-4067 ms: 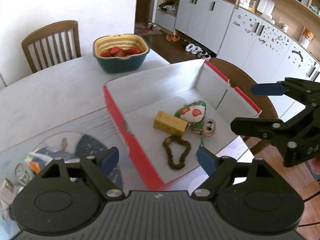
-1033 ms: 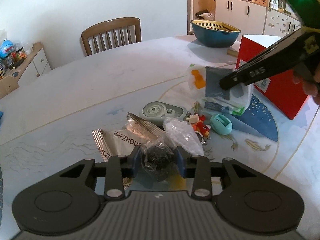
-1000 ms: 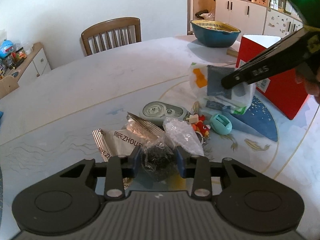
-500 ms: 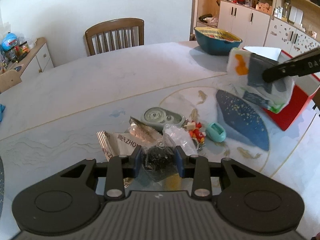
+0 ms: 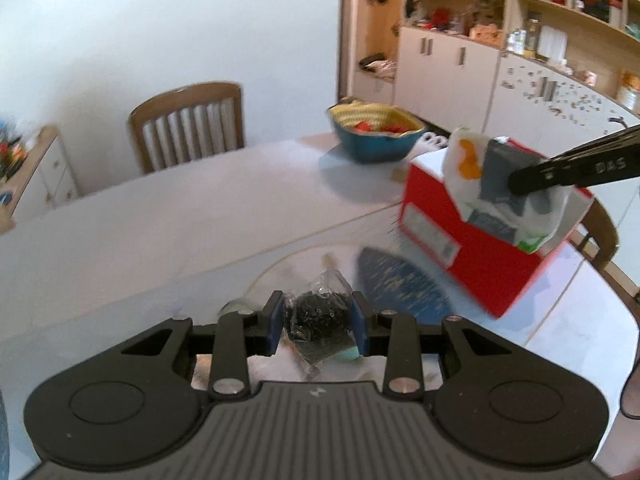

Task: Organize objects
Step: 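Lift and carry the dark bag and white printed bag over the red box, then open the left tool to drop the dark bag while the right tool releases the white bag, then withdraw both open tools from the red box back over the table pile, then grasp the silver ZHOUSHI foil bag with the left tool while the right tool grasps the teal egg toy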

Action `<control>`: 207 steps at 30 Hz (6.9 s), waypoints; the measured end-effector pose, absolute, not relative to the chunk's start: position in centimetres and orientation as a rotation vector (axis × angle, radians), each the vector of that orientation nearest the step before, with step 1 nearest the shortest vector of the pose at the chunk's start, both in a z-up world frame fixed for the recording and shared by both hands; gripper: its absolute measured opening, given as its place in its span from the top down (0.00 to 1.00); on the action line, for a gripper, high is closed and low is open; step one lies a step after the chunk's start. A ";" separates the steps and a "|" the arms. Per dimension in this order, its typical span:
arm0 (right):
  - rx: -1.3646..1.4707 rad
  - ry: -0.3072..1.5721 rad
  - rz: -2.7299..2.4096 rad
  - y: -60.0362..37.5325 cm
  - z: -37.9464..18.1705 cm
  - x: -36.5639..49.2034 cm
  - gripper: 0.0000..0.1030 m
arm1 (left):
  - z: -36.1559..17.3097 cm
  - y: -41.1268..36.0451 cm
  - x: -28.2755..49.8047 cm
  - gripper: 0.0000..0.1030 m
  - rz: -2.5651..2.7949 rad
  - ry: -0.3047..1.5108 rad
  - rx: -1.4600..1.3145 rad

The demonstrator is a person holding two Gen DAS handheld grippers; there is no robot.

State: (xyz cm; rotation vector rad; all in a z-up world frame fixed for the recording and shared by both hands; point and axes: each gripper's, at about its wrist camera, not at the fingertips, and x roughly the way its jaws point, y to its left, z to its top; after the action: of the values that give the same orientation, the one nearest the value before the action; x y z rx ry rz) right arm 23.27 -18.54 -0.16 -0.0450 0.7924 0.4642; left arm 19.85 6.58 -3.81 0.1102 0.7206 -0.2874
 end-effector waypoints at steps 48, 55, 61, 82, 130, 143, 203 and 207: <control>-0.094 0.867 0.227 -37.3 -7.8 35.2 0.89 | -9.9 -23.2 33.7 0.67 -0.484 0.954 0.348; -0.128 0.889 0.242 -37.0 -9.0 36.2 0.88 | -11.4 -23.6 35.2 0.67 -0.466 1.056 0.322; -0.110 0.887 0.260 -37.8 -9.0 36.1 0.83 | -12.2 -24.4 35.3 0.67 -0.474 1.094 0.363; -0.087 0.905 0.323 -40.3 -7.6 32.3 0.60 | -12.5 -24.1 34.8 0.30 -0.470 1.138 0.318; -0.015 0.689 0.435 -29.6 0.2 22.0 0.02 | -2.0 -6.7 25.8 0.02 -0.378 0.835 0.006; -0.032 0.678 0.485 -21.1 -0.3 20.6 0.02 | -2.9 3.6 25.0 0.00 -0.228 0.826 -0.080; -0.234 1.007 0.536 -3.3 -14.1 24.1 0.73 | -14.1 18.0 24.5 0.43 -0.224 0.898 -0.050; -0.214 0.990 0.541 -3.8 -13.7 23.8 0.73 | -13.8 18.0 24.0 0.44 -0.203 0.904 -0.061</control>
State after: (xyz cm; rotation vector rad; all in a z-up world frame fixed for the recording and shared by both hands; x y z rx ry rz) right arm 23.82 -3.80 -13.66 -0.2143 0.9899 0.5405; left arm 23.97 18.00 -13.81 -0.0608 0.9039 -0.2025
